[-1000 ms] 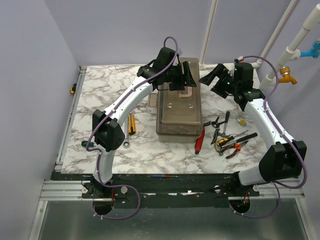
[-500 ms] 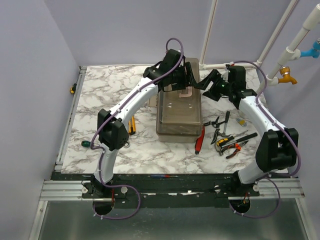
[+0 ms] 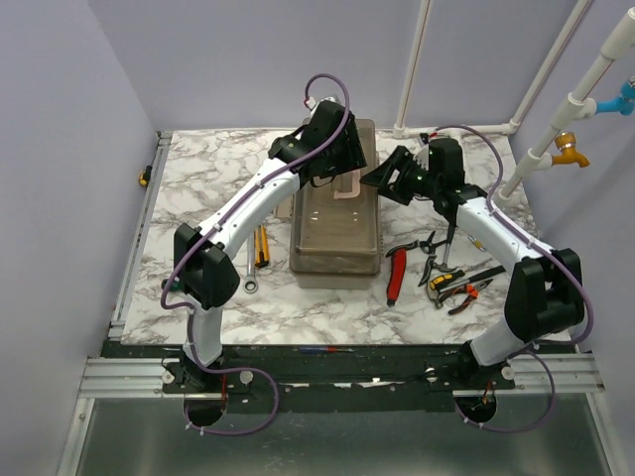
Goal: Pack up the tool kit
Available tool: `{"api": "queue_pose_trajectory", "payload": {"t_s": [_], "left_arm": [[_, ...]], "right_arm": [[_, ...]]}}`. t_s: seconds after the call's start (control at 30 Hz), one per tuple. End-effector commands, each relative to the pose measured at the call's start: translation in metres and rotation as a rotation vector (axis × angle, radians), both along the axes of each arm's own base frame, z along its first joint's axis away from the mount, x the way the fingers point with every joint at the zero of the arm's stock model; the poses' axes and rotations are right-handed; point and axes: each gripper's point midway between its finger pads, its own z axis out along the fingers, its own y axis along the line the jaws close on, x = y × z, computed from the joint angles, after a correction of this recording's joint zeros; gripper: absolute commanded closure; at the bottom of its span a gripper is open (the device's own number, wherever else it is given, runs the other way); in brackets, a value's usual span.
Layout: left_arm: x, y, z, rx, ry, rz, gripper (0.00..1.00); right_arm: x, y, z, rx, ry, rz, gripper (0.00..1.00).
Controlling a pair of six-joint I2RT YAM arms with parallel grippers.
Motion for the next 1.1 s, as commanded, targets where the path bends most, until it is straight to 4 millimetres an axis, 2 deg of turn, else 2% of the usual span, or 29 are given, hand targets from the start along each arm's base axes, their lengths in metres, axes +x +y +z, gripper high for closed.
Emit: {"api": "queue_pose_trajectory", "payload": {"t_s": [0.0,0.1,0.23,0.5,0.67,0.77,0.9,0.97,1.03,1.07], "left_arm": [[-0.007,0.016,-0.01,0.081,0.024,0.038,0.37],[-0.012,0.021,-0.014,0.084,0.048,0.056,0.37],[-0.023,0.016,-0.015,0.07,0.078,0.023,0.37],[-0.046,-0.001,-0.028,0.094,0.103,-0.055,0.38],[-0.051,-0.011,-0.039,0.123,0.122,-0.085,0.38],[-0.058,-0.025,-0.049,0.132,0.144,-0.127,0.38],[-0.063,-0.036,-0.061,0.125,0.183,-0.177,0.38],[-0.066,-0.045,-0.061,0.052,0.202,-0.23,0.38],[-0.069,-0.051,-0.056,-0.056,0.219,-0.278,0.39],[-0.071,-0.056,-0.047,-0.118,0.201,-0.311,0.39]], "right_arm": [[-0.046,0.031,-0.019,0.026,0.11,0.111,0.3],[-0.051,0.03,-0.014,0.024,0.098,0.101,0.3],[-0.052,0.023,-0.008,0.002,0.079,0.069,0.3],[-0.045,-0.041,0.008,-0.104,-0.011,-0.241,0.28],[-0.051,-0.069,0.024,-0.115,-0.072,-0.381,0.28],[-0.052,-0.082,0.031,-0.127,-0.099,-0.445,0.28],[-0.053,-0.081,0.033,-0.124,-0.105,-0.435,0.28],[-0.054,-0.077,0.031,-0.119,-0.093,-0.409,0.28],[-0.055,-0.07,0.029,-0.104,-0.085,-0.367,0.28],[-0.055,-0.065,0.03,-0.093,-0.088,-0.342,0.28]]}}
